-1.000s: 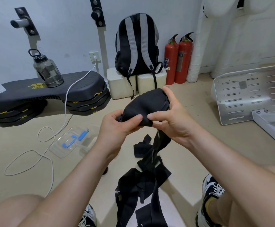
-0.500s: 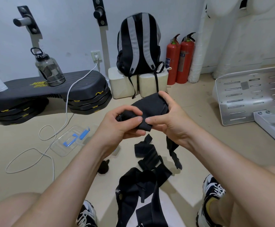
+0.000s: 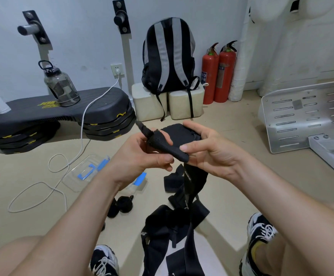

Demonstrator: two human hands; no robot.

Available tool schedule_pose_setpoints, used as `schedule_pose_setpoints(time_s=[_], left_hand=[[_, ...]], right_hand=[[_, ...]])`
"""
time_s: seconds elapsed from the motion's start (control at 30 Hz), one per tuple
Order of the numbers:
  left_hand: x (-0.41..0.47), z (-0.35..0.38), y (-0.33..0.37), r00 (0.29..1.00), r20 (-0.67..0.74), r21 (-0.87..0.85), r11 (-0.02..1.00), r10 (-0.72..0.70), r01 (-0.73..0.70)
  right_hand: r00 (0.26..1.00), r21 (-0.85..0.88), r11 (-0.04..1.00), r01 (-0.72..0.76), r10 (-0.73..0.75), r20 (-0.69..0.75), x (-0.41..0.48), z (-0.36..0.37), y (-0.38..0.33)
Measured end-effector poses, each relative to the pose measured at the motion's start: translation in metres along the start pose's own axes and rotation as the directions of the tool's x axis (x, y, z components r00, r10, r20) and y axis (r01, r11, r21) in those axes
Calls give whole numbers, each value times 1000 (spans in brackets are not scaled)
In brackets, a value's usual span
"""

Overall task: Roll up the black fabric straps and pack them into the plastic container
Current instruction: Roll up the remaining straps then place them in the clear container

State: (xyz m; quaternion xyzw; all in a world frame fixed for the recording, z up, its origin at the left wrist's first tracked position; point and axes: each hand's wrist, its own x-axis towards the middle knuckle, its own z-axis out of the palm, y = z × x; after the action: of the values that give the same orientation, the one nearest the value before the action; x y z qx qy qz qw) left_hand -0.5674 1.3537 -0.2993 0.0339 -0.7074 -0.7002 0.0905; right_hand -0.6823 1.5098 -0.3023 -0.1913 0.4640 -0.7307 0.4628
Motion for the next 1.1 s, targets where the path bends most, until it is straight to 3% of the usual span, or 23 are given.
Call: schedule_pose_setpoints(time_s=[0.17, 0.57, 0.9, 1.1], left_hand=[[3, 11, -9, 981, -195, -41, 999, -25, 17], [9, 16, -13, 906, -410, -62, 994, -109, 91], [7, 23, -15, 868, -482, -53, 992, -124, 112], [5, 26, -16, 869, -466, -137, 984, -164, 112]], right_hand=[[992, 4, 997, 79, -78, -98, 1, 2, 4], [962, -134, 976, 174, -198, -188, 7, 5, 13], [950, -458, 872, 176, -272, -152, 13, 3, 23], [961, -483, 864, 142, -238, -143, 12, 0, 15]])
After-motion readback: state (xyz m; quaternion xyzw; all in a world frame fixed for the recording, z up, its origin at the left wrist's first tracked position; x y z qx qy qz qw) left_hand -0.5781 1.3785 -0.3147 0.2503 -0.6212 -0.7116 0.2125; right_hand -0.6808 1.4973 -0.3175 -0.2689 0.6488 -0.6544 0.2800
